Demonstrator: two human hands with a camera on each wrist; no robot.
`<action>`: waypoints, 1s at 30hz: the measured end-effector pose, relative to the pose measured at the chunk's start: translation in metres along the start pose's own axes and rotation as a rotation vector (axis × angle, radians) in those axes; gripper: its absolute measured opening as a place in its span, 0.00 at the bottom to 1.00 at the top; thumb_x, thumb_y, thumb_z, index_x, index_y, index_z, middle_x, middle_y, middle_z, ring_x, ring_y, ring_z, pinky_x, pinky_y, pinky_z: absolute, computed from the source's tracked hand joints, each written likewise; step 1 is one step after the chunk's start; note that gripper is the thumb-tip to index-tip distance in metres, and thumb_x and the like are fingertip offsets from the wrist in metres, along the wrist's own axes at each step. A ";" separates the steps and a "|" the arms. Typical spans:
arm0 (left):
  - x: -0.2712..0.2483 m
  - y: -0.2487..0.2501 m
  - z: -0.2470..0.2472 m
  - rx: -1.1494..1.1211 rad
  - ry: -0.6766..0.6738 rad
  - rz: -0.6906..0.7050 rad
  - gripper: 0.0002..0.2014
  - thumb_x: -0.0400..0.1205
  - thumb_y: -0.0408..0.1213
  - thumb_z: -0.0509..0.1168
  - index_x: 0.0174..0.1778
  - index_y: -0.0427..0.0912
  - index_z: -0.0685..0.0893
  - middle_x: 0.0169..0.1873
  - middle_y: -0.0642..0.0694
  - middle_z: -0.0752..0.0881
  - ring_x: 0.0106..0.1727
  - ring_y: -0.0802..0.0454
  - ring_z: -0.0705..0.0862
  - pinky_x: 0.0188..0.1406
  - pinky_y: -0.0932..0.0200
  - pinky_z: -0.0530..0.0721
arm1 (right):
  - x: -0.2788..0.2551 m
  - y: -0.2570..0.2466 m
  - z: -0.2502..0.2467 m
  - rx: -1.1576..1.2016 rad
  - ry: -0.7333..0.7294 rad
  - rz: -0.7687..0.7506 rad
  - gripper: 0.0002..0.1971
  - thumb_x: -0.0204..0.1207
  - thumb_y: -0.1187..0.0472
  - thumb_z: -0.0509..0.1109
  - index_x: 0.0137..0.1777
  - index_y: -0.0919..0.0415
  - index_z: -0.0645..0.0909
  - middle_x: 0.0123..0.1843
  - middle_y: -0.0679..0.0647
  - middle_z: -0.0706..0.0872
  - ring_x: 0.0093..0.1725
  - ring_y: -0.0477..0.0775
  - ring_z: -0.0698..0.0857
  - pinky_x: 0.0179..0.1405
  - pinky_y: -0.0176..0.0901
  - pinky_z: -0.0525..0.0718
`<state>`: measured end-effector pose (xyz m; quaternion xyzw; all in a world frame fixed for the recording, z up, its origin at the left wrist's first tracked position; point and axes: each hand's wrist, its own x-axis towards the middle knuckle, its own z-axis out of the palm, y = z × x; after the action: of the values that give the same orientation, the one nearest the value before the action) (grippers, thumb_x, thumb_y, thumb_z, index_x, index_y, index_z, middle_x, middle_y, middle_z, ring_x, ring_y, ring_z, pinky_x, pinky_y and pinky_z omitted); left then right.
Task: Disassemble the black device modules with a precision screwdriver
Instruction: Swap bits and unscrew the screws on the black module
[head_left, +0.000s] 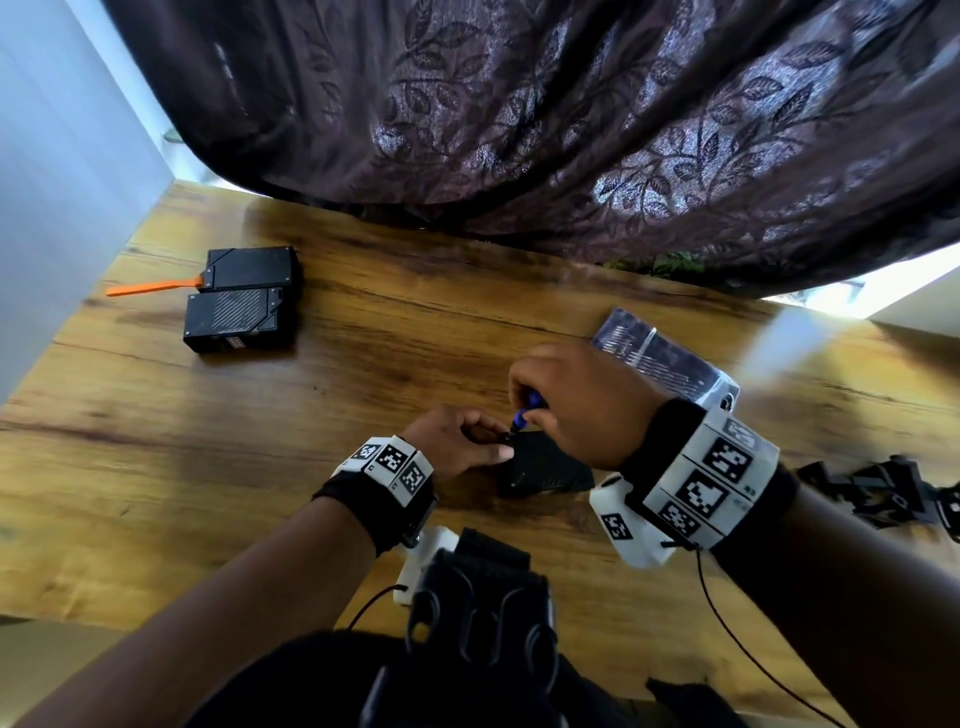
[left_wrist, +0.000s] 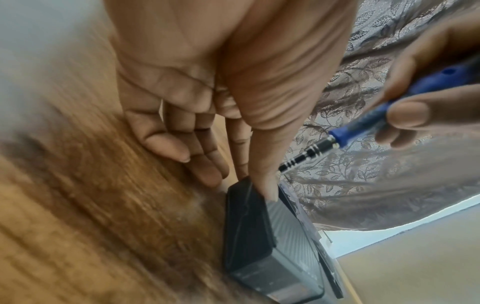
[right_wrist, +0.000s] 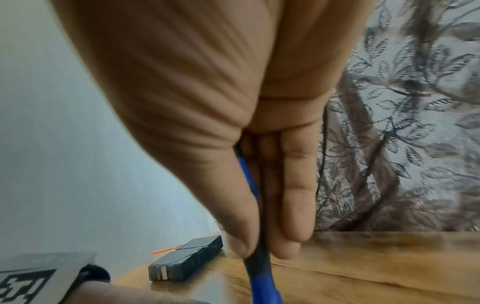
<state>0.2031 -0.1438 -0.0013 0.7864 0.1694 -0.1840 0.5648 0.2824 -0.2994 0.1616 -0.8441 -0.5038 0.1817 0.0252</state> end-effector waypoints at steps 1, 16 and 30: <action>0.000 0.000 0.001 0.005 -0.006 -0.007 0.16 0.74 0.52 0.81 0.57 0.61 0.90 0.48 0.59 0.92 0.53 0.61 0.89 0.55 0.62 0.85 | 0.003 -0.002 -0.002 -0.035 -0.029 0.005 0.07 0.78 0.64 0.73 0.50 0.52 0.79 0.51 0.46 0.81 0.50 0.50 0.80 0.53 0.52 0.85; -0.004 0.005 0.006 0.051 0.039 -0.037 0.18 0.73 0.53 0.81 0.57 0.61 0.88 0.50 0.62 0.89 0.53 0.62 0.86 0.50 0.63 0.82 | 0.010 -0.009 -0.007 -0.216 -0.139 0.016 0.20 0.79 0.60 0.75 0.69 0.51 0.75 0.62 0.51 0.74 0.52 0.53 0.80 0.49 0.52 0.88; -0.005 0.007 0.004 0.056 0.030 -0.034 0.17 0.74 0.52 0.81 0.57 0.64 0.86 0.48 0.63 0.87 0.52 0.65 0.84 0.44 0.68 0.78 | 0.014 -0.007 -0.004 -0.274 -0.081 0.064 0.21 0.82 0.49 0.72 0.72 0.48 0.72 0.65 0.49 0.78 0.52 0.53 0.84 0.45 0.51 0.88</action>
<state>0.2016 -0.1504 0.0060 0.8015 0.1860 -0.1866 0.5368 0.2834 -0.2836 0.1632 -0.8472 -0.4975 0.1458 -0.1166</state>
